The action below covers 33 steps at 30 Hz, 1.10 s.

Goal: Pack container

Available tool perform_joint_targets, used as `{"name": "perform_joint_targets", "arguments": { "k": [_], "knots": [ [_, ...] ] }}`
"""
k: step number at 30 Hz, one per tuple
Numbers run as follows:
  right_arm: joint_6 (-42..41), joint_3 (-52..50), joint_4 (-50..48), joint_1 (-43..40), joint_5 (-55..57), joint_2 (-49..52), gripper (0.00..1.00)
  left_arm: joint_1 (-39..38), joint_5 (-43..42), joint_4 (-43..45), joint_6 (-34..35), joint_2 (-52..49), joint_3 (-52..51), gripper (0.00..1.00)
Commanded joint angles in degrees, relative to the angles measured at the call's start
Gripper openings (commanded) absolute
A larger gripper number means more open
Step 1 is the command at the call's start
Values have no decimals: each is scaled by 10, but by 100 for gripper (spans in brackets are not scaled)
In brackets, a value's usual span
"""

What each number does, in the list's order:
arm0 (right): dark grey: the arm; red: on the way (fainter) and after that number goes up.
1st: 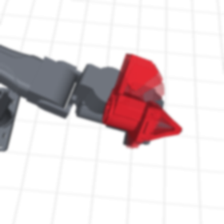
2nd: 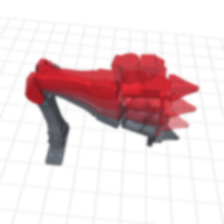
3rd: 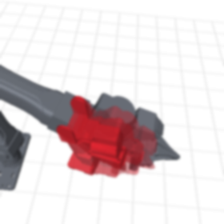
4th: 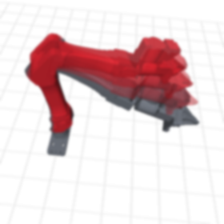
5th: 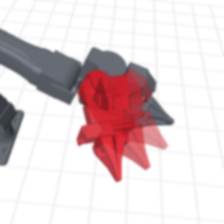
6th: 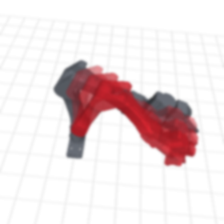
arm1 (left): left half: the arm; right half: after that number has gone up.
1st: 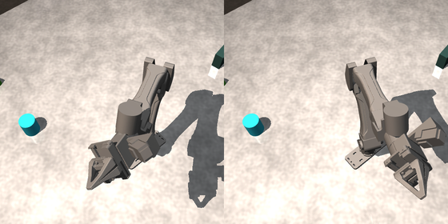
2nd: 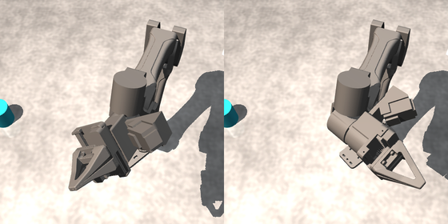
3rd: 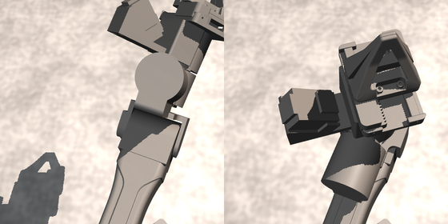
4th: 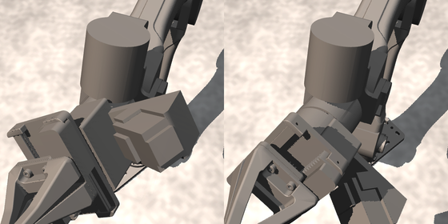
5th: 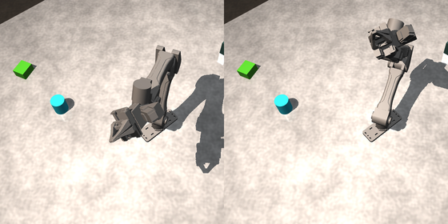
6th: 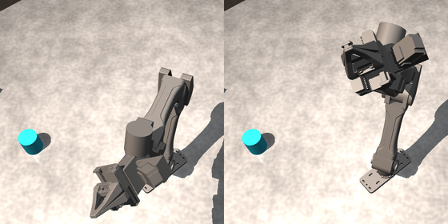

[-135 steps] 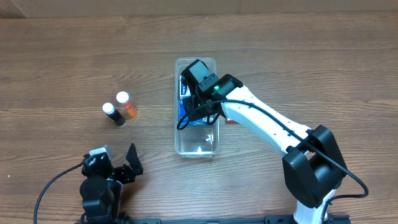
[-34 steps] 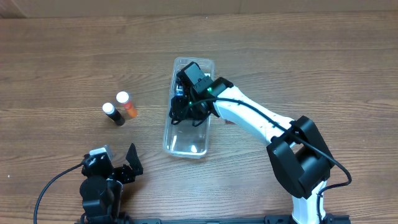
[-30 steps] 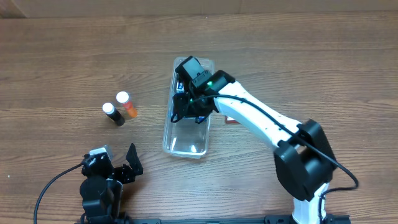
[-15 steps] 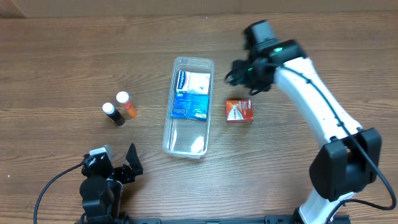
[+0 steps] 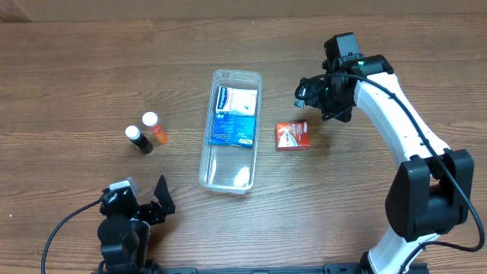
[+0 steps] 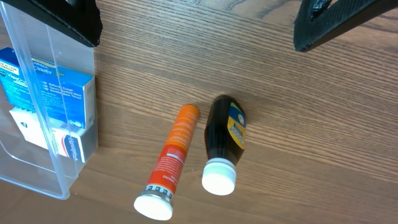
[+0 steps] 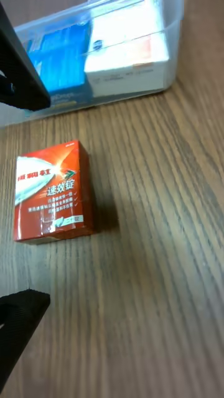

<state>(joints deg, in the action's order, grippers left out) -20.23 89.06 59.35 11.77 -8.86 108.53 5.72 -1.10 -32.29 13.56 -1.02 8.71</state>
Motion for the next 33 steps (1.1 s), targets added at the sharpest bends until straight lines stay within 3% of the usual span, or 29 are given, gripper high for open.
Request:
{"name": "perform_joint_targets", "arguments": {
  "k": [1,5,9,11,13,16,20,21,24,26,32,33],
  "knots": [
    [142,-2,-1,21,-6,31,96,0,0,0,8,4,-2,100],
    [168,-2,11,48,40,41,96,0,0,0,8,4,-2,100],
    [259,-2,11,60,45,41,96,0,0,0,8,4,-2,100],
    [257,-2,17,60,33,41,97,0,0,0,8,4,-2,100],
    [170,-2,21,60,20,41,97,0,0,0,8,4,-2,100],
    [137,-2,7,60,-46,41,100,0,0,0,8,4,-2,100],
    [136,-2,-15,60,-244,41,100,0,0,0,8,4,-2,100],
    [97,-2,-28,60,-245,41,100,0,0,0,8,4,-2,100],
    [-202,-2,-15,60,-141,41,100,0,0,0,8,4,-2,100],
    [-289,-2,-36,60,-117,41,100,0,0,0,8,4,-2,100],
    [-309,-2,-78,60,-132,41,100,0,0,0,8,4,-2,100],
    [-326,-2,-72,60,-125,41,91,0,0,0,8,4,-2,100]
  ]
}}
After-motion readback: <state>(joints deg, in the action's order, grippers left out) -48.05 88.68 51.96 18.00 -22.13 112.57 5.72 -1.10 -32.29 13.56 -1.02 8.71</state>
